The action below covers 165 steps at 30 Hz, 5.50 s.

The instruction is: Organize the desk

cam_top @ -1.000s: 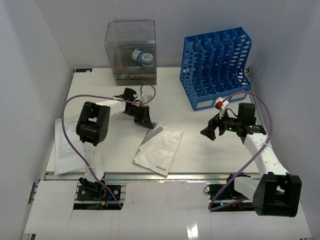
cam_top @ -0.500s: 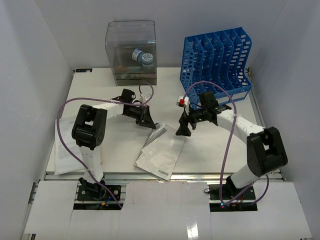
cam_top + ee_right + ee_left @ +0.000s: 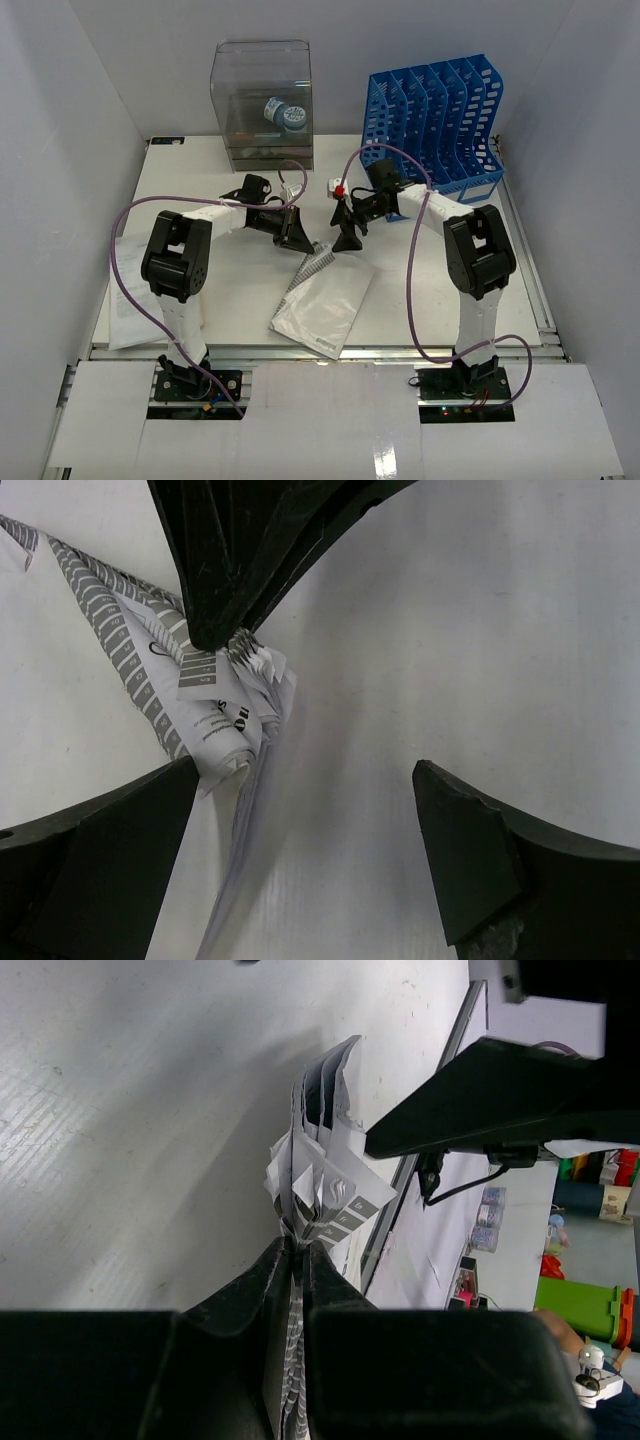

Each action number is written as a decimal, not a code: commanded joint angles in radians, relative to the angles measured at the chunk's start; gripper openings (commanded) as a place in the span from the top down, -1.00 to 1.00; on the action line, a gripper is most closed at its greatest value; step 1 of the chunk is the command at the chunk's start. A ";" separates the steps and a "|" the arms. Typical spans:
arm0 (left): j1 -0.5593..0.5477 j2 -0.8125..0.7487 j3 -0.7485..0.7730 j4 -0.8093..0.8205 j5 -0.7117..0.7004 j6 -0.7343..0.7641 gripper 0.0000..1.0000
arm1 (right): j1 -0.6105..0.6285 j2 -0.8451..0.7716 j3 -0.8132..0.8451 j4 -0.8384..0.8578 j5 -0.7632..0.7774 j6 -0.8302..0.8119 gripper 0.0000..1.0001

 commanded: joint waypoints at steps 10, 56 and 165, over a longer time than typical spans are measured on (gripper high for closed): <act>-0.003 -0.040 0.056 0.021 0.045 -0.004 1.00 | 0.097 0.100 0.031 -0.175 -0.082 -0.063 0.12; -0.136 -0.341 -0.118 0.088 -0.088 0.342 0.27 | 0.067 -0.592 -0.090 -0.195 0.171 -0.232 0.85; -0.094 -1.489 -0.753 0.252 -0.926 0.009 -0.96 | -0.311 -0.725 -0.349 0.953 0.689 0.684 0.85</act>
